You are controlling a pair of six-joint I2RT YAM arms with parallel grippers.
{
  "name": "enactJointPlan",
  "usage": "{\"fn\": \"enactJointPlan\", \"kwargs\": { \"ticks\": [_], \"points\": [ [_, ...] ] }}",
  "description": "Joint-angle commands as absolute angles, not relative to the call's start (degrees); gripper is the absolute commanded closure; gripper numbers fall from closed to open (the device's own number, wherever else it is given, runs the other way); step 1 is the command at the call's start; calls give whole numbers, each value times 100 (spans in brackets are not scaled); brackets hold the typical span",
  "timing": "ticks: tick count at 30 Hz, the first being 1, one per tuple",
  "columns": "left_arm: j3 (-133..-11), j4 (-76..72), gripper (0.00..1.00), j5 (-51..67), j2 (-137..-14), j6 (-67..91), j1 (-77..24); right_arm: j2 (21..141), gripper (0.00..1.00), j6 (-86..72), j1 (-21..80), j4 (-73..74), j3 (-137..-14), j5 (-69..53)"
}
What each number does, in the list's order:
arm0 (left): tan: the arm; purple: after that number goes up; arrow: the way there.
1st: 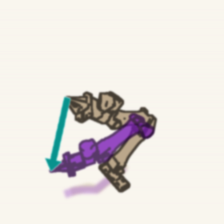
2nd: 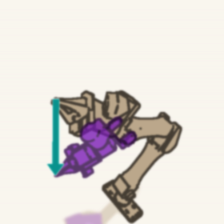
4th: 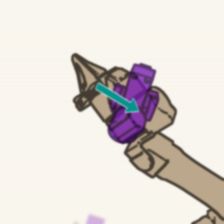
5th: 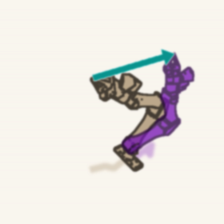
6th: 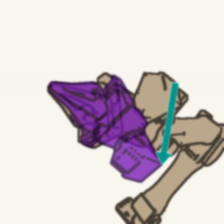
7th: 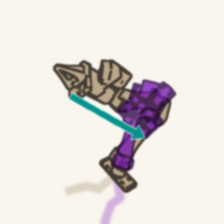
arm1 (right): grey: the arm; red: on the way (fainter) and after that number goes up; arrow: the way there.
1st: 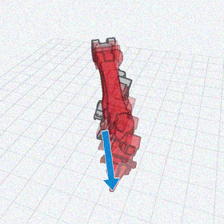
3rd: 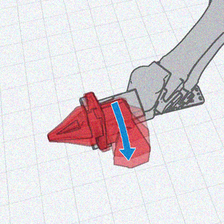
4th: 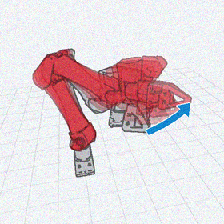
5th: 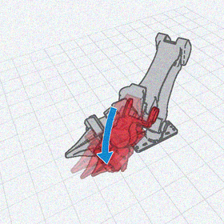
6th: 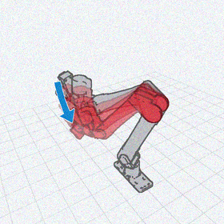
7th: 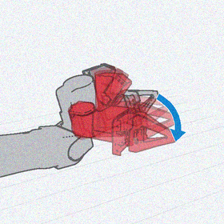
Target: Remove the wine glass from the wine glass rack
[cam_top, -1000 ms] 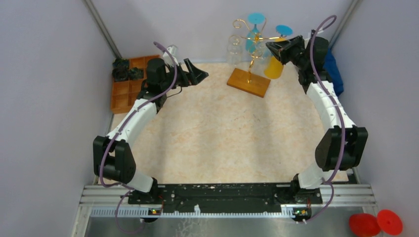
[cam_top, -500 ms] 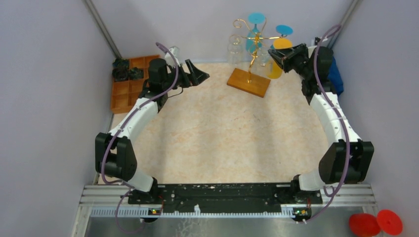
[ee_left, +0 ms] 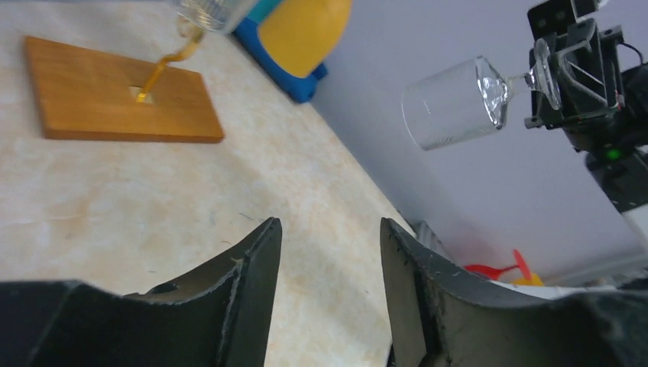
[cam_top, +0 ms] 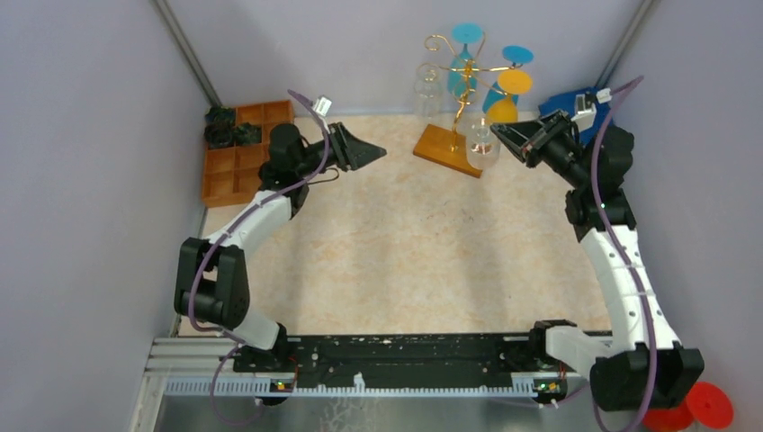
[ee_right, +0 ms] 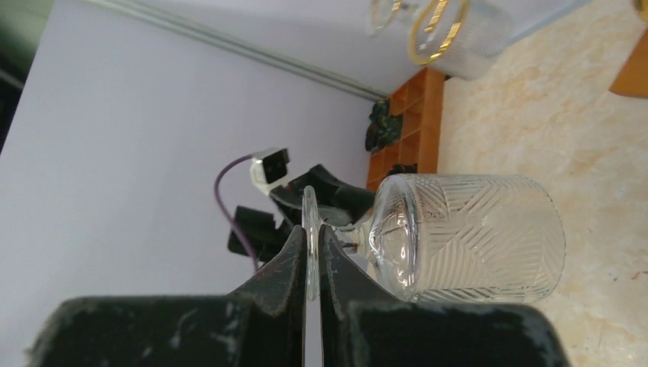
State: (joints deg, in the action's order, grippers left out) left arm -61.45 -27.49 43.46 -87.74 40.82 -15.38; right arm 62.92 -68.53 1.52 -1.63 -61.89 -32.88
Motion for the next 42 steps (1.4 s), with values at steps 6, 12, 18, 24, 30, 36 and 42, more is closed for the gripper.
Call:
{"fn": "enactJointPlan", "kwargs": {
  "ticks": [6,12,18,24,30,36,42],
  "points": [
    [-5200,-8492,14,6373,-9014,7322,-1758,5775,100,-7340,919,-2129,-6367,-4166],
    [-5110,-10260,3,6371,-9376,8536,-1789,6069,100,-7424,1963,-2679,-6473,-3861],
    [-5151,-10266,3,6124,-9352,8574,-1833,6270,100,-7424,2452,-2922,-6408,-3626],
    [-5179,-10260,4,6035,-9176,8705,-1897,6566,100,-7597,2676,-3549,-6034,-3499],
    [-5128,-10260,5,5906,-8911,8744,-1906,6779,100,-7923,2704,-4405,-5594,-3365],
    [-5129,-10263,6,5828,-8694,8811,-1914,6993,100,-8284,2706,-5316,-5146,-3260],
    [-5088,-10262,9,5720,-8431,8930,-1916,7281,100,-8932,2705,-7134,-4440,-2996]
  ]
}}
